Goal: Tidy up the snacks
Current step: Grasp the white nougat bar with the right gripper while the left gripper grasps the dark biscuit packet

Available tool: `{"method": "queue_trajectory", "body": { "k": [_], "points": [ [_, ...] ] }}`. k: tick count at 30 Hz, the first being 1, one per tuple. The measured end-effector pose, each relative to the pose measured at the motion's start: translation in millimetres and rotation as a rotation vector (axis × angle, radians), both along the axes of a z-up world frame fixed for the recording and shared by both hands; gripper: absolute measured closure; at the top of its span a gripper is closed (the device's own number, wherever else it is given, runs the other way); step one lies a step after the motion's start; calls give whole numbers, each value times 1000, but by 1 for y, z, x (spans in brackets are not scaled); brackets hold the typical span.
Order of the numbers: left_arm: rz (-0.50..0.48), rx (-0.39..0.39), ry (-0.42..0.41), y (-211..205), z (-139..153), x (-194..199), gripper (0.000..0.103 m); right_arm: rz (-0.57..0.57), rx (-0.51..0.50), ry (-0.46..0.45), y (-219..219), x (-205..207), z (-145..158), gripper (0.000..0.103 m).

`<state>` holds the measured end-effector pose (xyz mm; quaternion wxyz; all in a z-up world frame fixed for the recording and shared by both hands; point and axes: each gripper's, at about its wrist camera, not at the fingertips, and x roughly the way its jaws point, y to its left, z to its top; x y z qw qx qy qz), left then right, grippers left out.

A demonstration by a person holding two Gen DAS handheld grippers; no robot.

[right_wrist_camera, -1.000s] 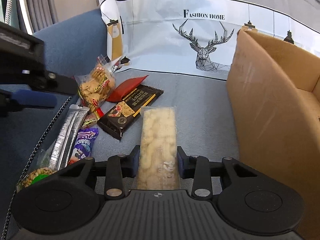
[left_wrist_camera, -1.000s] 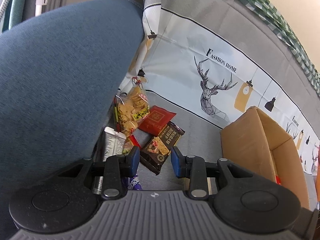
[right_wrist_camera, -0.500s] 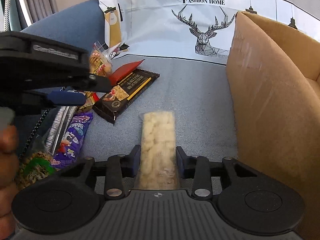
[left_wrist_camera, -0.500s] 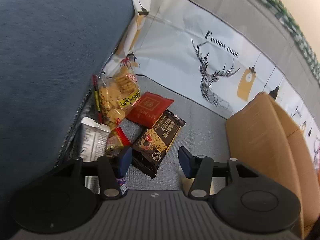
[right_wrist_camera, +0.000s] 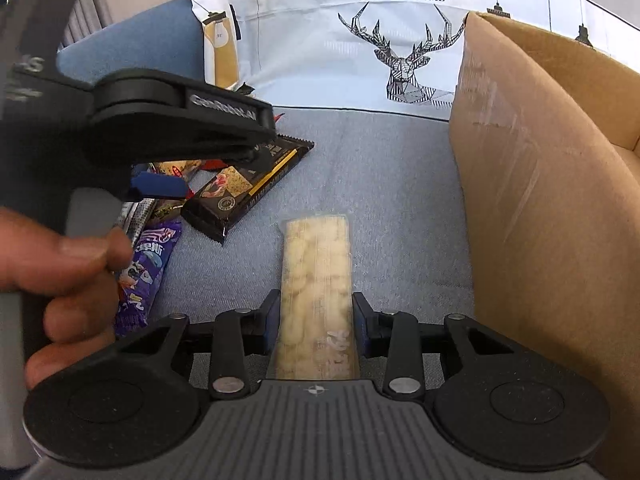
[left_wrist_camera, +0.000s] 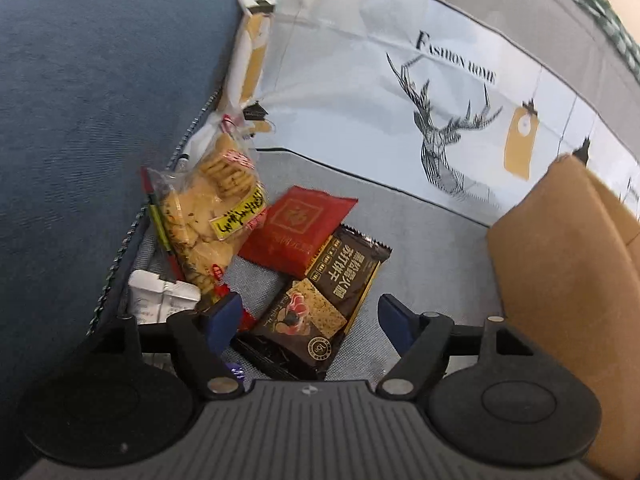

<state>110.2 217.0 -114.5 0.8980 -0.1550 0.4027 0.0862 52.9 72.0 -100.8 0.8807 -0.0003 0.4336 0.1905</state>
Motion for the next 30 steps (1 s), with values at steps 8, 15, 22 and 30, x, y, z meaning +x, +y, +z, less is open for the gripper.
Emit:
{"method": "queue_trajectory", "body": {
  "k": [8, 15, 22, 30],
  "points": [
    [-77, 148, 51, -18, -8, 7, 53, -2, -7, 1, 2, 1, -2, 64],
    [-90, 11, 114, -9, 1, -10, 60, -29, -2, -2, 0, 0, 0, 65],
    [-81, -55, 136, -6, 0, -11, 55, -26, -19, -5, 2, -1, 0, 64],
    [-112, 7, 130, -15, -1, -8, 53, -33, -33, -7, 6, 1, -3, 64]
  ]
}}
